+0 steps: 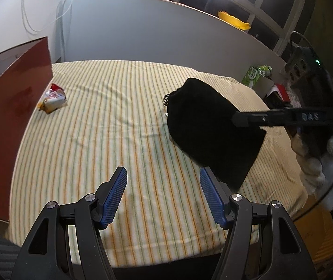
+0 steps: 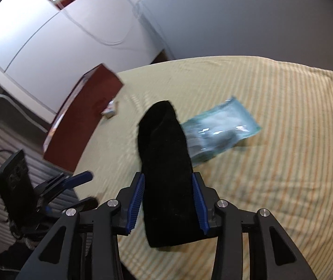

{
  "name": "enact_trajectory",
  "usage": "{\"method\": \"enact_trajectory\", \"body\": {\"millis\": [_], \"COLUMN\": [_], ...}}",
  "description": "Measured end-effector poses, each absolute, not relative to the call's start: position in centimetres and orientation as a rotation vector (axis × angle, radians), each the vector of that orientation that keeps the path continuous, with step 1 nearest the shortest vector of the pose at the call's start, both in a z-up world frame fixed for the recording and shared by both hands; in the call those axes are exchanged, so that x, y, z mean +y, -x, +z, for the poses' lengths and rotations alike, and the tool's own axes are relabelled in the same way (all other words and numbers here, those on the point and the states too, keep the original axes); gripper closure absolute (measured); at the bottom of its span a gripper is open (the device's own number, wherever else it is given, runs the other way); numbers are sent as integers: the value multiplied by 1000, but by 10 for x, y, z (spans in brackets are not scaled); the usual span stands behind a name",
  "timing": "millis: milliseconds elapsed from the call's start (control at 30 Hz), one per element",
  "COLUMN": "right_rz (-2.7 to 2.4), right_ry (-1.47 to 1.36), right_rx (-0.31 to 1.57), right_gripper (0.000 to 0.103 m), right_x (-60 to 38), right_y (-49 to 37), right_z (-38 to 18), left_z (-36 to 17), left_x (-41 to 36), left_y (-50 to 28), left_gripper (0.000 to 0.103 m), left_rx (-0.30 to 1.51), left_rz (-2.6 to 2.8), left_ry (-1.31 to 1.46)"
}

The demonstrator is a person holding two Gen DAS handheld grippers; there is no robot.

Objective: Organize soft objects
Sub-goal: 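Grasp the black pouch with the right gripper and lift it, then lower the black pouch with the right gripper while the left gripper closes on it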

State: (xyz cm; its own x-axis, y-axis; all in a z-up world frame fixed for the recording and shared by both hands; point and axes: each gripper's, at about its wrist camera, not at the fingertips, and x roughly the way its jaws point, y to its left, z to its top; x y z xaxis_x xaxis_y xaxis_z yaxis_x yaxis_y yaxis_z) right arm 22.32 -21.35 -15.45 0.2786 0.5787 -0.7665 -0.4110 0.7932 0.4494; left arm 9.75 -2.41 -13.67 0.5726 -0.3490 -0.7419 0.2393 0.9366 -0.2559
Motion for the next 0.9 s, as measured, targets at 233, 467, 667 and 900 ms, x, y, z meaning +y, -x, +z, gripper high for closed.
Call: {"method": "enact_trajectory", "body": {"millis": [233, 467, 667, 900], "right_rz": [723, 805, 886, 911], "right_ry": [-178, -238, -322, -360], "right_rx": [1097, 1090, 1108, 1136], "right_gripper": [65, 61, 50, 44], "right_x": [-190, -174, -164, -158], "right_y": [-208, -202, -202, -205], "right_z": [-148, -141, -144, -152], "left_z": [-140, -134, -130, -134], "left_x": [-19, -15, 0, 14], "left_y": [-96, -92, -84, -82], "left_gripper": [38, 38, 38, 38], "left_rx": [909, 896, 895, 918], "left_rz": [-364, -417, -438, -429], "left_ry": [162, 218, 284, 338]}}
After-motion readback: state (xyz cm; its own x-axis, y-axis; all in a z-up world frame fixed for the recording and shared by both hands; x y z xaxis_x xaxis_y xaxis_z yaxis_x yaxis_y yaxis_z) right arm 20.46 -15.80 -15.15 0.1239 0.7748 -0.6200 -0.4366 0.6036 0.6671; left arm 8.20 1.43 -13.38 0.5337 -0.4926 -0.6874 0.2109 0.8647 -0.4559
